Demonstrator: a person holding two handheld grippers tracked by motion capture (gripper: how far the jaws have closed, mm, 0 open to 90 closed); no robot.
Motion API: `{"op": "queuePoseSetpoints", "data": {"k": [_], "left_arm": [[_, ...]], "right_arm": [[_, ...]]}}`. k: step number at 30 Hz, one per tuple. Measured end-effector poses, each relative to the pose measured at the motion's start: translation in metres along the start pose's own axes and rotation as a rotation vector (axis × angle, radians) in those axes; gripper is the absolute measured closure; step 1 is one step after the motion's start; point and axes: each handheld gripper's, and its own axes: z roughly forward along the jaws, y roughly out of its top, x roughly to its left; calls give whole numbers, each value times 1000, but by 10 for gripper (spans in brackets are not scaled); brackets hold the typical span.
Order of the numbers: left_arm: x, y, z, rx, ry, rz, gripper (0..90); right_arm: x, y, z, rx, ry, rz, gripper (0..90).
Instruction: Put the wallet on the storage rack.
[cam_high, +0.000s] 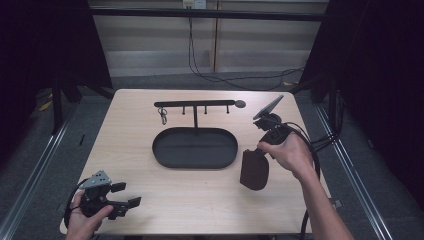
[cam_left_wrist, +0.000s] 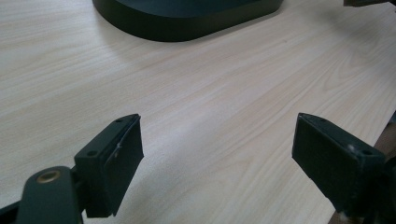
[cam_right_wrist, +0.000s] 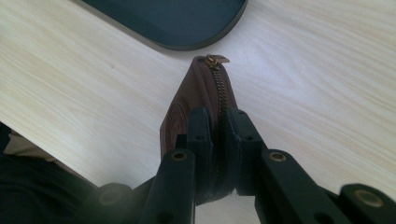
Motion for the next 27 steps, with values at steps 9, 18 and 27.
{"op": "queuePoseSetpoints", "data": {"k": [9,18,27], "left_arm": [[1,-1,-3,-18,-15,-3,162],[1,-1,-2,-12,-6,1,162],[3,0,0,-4,-1,-5,162]], "right_arm": [[2,14,-6,-20,-24,-4,809],[3,28,-5,-41,-25,1,809],[-4,48,-10,-61,-15,36,809]]}}
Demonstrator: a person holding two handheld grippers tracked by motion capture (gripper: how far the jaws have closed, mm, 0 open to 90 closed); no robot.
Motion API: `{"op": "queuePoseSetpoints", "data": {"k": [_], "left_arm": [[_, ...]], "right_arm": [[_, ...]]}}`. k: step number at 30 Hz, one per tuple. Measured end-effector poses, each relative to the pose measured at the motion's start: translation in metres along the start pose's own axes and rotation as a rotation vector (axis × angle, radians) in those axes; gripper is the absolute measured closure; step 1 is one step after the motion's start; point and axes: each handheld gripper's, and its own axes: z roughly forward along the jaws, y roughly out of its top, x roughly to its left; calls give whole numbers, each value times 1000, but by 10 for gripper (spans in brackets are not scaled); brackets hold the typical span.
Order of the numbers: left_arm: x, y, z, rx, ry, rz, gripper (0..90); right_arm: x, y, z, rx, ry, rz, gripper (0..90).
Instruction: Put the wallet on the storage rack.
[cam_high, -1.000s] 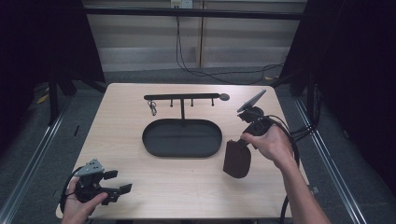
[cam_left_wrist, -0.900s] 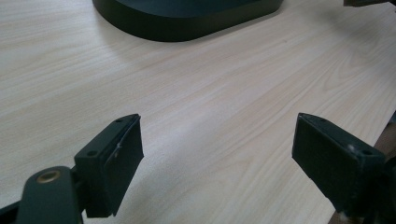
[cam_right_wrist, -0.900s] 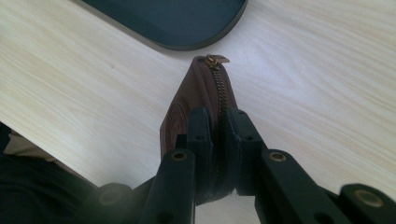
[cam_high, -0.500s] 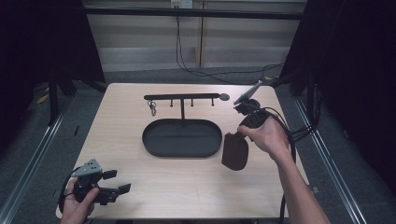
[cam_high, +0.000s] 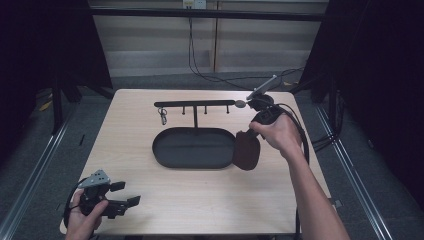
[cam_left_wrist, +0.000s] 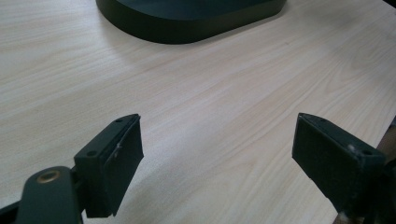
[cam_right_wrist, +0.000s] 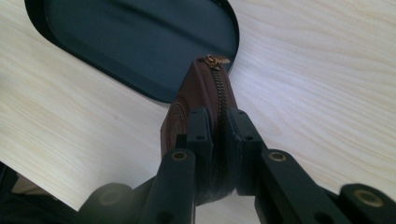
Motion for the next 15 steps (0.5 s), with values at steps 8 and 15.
{"op": "queuePoseSetpoints", "data": {"k": [8,15], "left_arm": [[0,0,1,1,-1,-2,162],[0,0,-1,-4,8,-2,163]], "right_arm": [[-1,9,1,-21,-4,21,810],[-6,17,4,-42,5,54,811]]}}
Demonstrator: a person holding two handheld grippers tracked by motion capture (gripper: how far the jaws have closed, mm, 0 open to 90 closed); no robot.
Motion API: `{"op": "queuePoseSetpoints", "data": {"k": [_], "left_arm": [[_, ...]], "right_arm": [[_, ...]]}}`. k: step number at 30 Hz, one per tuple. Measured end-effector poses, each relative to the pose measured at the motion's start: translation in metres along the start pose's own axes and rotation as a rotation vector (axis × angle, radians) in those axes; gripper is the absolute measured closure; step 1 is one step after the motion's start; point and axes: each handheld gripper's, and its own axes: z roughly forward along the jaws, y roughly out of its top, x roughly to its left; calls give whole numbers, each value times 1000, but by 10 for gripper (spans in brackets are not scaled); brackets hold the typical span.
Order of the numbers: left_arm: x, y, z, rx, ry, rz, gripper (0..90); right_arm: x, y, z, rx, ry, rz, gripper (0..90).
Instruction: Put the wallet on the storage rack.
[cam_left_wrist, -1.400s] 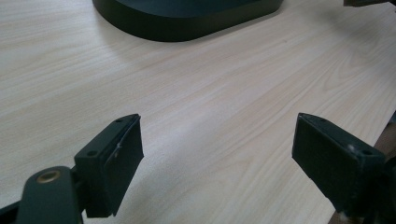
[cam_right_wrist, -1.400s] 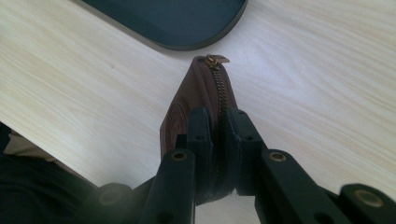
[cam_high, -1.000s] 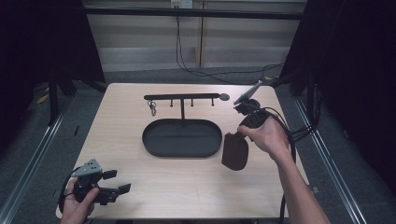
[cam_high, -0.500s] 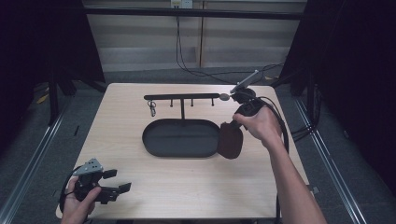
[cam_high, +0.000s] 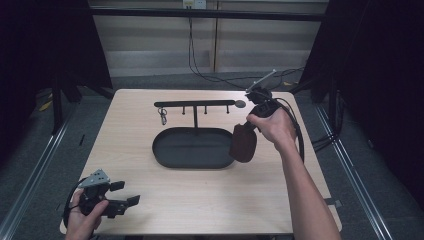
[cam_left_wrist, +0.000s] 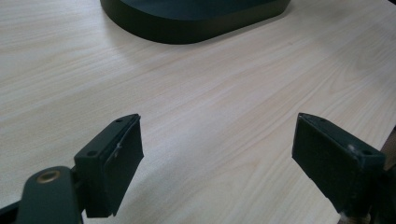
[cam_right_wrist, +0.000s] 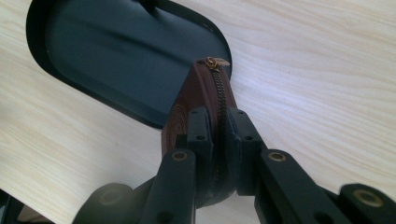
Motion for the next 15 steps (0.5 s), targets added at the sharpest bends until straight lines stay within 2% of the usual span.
{"op": "queuePoseSetpoints", "data": {"k": [2,9,12,15], "left_arm": [[-1,0,-1,-5,-12,-2,163],[1,0,-2,-12,0,-9,164],[0,0,-3,-13,1,-4,164],[1,0,-3,-13,-5,-5,167]], "right_arm": [[0,2,0,-15,5,3,811],[3,4,4,-62,41,-1,811],[3,6,6,-67,51,-1,810],[6,8,14,-72,81,14,809]]}}
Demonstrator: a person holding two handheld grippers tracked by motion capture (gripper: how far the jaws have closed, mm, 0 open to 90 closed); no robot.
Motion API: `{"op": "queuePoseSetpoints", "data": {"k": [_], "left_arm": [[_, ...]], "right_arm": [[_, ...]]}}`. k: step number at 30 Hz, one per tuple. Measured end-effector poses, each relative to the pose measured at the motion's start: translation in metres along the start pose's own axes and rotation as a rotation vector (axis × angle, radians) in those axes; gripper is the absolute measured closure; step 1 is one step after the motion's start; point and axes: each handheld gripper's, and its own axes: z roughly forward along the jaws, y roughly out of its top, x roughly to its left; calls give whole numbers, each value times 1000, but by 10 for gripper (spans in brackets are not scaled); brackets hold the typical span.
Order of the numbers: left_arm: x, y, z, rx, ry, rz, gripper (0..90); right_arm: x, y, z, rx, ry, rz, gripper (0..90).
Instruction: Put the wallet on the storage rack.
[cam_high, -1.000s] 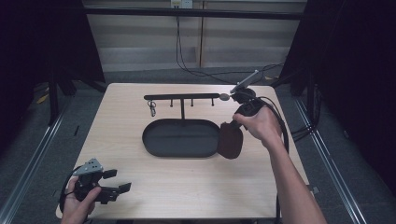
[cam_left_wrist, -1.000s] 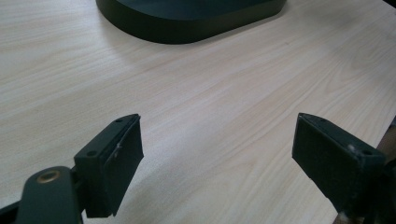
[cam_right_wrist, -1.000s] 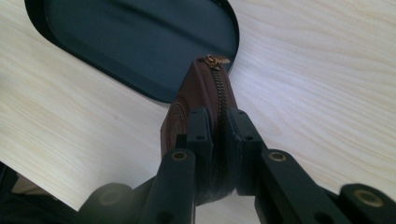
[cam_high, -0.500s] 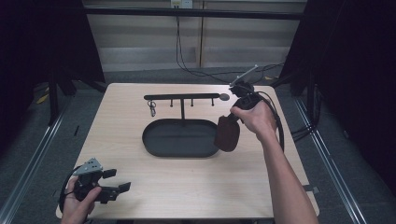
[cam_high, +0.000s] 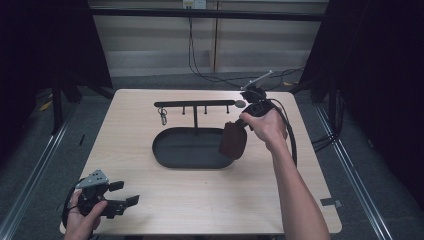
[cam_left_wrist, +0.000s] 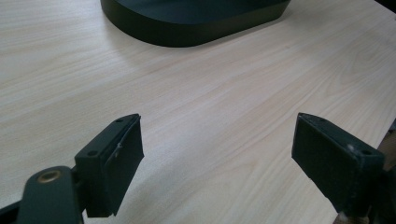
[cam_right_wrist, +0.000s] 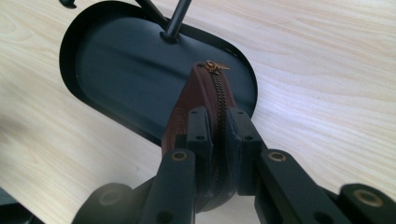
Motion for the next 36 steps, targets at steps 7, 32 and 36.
{"op": "queuePoseSetpoints", "data": {"k": [7,32,36], "left_arm": [[1,0,0,7,0,-6,167],[0,0,-1,1,1,0,165],[0,0,-1,5,4,0,164]], "right_arm": [[-1,0,12,-29,61,25,810],[-23,-14,56,-167,152,74,811],[-25,-17,63,-179,152,83,811]]}}
